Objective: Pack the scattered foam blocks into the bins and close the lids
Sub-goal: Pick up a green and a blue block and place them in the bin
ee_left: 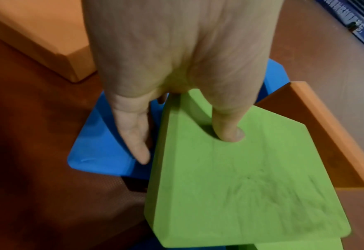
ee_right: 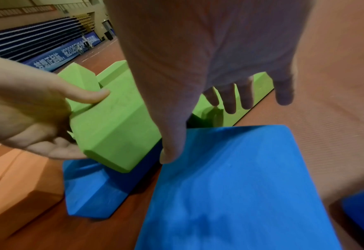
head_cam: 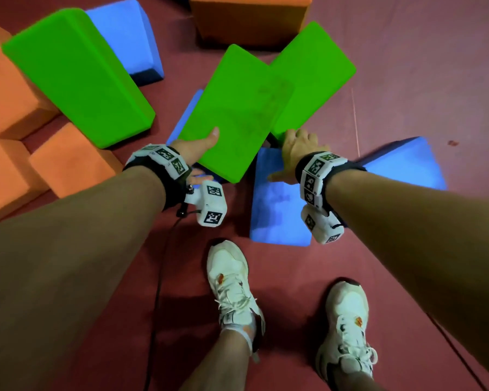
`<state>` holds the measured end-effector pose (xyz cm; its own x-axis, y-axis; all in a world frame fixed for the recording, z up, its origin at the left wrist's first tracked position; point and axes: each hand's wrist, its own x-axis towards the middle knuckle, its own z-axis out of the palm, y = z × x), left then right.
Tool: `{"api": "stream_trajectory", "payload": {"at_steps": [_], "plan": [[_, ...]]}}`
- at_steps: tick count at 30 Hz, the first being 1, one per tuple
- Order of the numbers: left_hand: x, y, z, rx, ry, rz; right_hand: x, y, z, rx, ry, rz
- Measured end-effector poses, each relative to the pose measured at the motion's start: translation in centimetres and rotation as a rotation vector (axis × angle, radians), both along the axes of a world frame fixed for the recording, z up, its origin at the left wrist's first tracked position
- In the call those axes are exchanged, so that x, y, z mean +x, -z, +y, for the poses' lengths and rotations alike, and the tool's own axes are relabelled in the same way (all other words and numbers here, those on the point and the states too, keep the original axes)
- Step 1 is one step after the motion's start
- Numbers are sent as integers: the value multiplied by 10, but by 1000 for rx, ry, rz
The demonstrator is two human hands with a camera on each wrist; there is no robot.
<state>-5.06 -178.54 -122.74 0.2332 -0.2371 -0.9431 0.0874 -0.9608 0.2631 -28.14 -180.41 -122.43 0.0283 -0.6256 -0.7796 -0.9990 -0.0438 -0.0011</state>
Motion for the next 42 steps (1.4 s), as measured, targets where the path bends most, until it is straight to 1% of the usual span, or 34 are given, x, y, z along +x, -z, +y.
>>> {"api": "stream_trajectory", "payload": {"at_steps": [2,5,7,9,12,14,16,18,23,29,32,33,36,39,42], "plan": [[3,13,3,-50,-67,36,6,11,1,6,48,-16],[5,5,8,-112,-105,41,7,19,8,-19,96,-55],[6,5,7,-119,-123,20,5,22,15,-50,45,-70],[7,6,4,-130,-128,-22,2,23,21,-31,-25,-54],[6,1,-1,-176,-136,14,0,25,27,21,-80,-27],[6,-2,-2,-203,-124,13,-1,23,29,80,-139,19],[5,-7,-2,-247,-121,32,-1,21,31,189,-217,59],[3,-8,-1,-270,-120,45,-3,21,33,242,-273,49],[-5,-8,5,-256,-129,-47,-5,21,45,215,-286,54],[-9,-11,13,-270,-128,-58,-1,25,47,216,-266,59],[-6,-15,16,-279,-127,-66,1,14,40,259,-337,93],[-5,-18,16,-285,-129,-68,0,8,38,276,-336,87],[-3,-38,20,-288,-139,-118,-7,-16,42,273,-303,-2],[1,-71,30,-296,-91,-255,-14,-46,55,190,-229,-128],[9,-118,49,-315,71,-451,-13,-90,51,174,-223,-176]]}}
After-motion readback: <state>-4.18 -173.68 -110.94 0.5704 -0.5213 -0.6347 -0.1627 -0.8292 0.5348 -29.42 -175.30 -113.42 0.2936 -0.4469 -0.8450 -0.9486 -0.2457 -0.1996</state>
